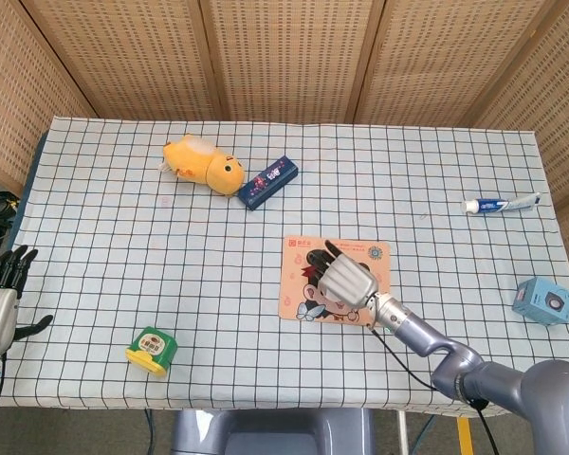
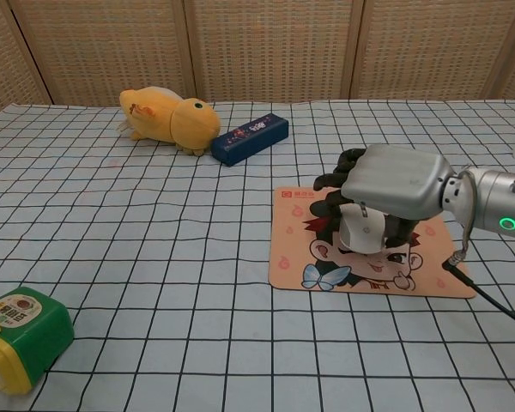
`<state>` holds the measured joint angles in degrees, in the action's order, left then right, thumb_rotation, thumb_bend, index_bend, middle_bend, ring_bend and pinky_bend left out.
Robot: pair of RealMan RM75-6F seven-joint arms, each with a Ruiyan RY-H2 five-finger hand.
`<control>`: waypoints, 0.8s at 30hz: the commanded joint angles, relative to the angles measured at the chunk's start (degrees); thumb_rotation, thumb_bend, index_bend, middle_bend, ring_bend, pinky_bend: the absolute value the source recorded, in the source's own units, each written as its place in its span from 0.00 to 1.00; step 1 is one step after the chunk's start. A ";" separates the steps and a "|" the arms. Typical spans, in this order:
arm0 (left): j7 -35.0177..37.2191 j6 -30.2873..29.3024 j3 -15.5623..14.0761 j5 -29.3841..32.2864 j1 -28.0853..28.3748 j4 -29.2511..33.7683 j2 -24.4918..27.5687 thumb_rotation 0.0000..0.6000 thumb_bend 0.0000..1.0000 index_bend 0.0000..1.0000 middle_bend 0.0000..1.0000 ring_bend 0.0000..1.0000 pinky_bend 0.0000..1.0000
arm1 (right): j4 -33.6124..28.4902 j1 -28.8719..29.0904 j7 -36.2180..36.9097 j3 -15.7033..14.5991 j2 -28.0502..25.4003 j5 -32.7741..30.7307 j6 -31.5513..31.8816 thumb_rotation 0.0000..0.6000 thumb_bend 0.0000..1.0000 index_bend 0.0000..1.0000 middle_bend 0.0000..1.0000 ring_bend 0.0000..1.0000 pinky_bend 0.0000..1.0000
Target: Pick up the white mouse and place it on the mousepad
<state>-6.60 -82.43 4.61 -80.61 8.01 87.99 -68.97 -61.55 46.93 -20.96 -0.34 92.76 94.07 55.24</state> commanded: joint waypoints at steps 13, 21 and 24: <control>1.33 -1.59 0.05 -0.80 -0.75 0.77 0.91 1.00 0.03 0.00 0.00 0.00 0.00 | -8.66 -6.37 -12.71 2.49 -5.41 -6.77 4.84 1.00 0.14 0.25 0.10 0.13 0.10; 1.49 -2.10 -0.18 -1.51 -0.96 0.92 0.96 1.00 0.03 0.00 0.00 0.00 0.00 | -16.60 -15.38 -8.47 4.86 -10.93 -13.23 14.95 1.00 0.14 0.22 0.04 0.02 0.07; 1.34 -2.39 -0.47 -2.30 -0.99 0.92 0.70 1.00 0.03 0.00 0.00 0.00 0.00 | -19.55 -21.04 -1.65 4.25 -13.48 -15.22 19.96 1.00 0.14 0.18 0.01 0.00 0.04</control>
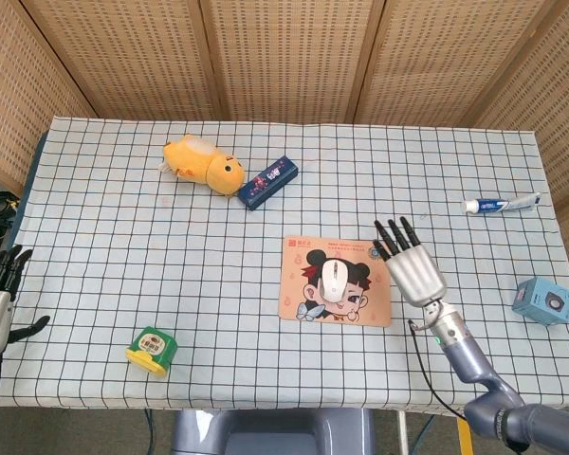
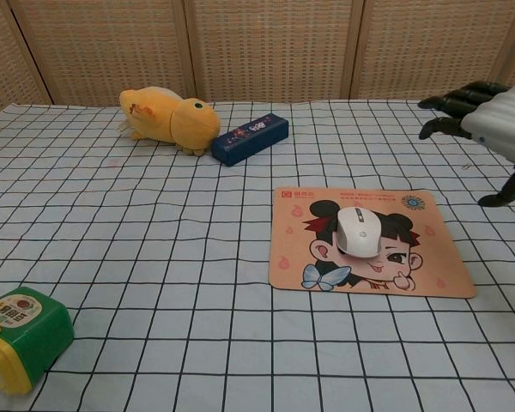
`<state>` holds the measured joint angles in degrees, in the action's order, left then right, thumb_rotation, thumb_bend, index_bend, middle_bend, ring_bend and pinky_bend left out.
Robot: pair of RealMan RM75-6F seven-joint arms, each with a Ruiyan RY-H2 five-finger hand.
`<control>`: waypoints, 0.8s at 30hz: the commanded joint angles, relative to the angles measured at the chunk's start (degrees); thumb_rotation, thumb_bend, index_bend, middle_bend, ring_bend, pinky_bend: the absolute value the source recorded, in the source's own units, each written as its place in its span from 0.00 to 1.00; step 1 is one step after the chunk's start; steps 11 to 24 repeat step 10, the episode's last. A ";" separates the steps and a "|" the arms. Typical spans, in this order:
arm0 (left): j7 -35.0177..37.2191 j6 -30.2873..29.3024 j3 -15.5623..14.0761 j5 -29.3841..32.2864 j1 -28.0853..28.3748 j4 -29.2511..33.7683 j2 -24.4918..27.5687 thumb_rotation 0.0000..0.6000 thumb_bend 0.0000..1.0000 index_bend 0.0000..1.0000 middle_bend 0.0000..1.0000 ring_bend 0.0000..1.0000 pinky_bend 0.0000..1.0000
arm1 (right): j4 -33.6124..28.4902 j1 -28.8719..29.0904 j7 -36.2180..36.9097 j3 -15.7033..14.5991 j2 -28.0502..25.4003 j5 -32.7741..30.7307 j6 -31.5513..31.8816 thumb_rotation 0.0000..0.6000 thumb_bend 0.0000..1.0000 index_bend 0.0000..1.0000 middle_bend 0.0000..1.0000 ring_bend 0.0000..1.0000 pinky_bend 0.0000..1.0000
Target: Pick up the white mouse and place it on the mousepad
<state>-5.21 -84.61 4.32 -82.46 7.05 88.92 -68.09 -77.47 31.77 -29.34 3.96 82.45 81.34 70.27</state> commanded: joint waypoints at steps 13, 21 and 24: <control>-0.58 -1.04 -0.60 -1.21 -0.48 -0.76 -0.95 1.00 0.03 0.00 0.00 0.00 0.00 | -4.39 -15.88 20.90 -3.39 -5.47 -1.86 12.09 1.00 0.14 0.12 0.00 0.00 0.00; -0.58 -1.04 -0.60 -1.21 -0.48 -0.76 -0.95 1.00 0.03 0.00 0.00 0.00 0.00 | -4.39 -15.88 20.90 -3.39 -5.47 -1.86 12.09 1.00 0.14 0.12 0.00 0.00 0.00; -0.58 -1.04 -0.60 -1.21 -0.48 -0.76 -0.95 1.00 0.03 0.00 0.00 0.00 0.00 | -4.39 -15.88 20.90 -3.39 -5.47 -1.86 12.09 1.00 0.14 0.12 0.00 0.00 0.00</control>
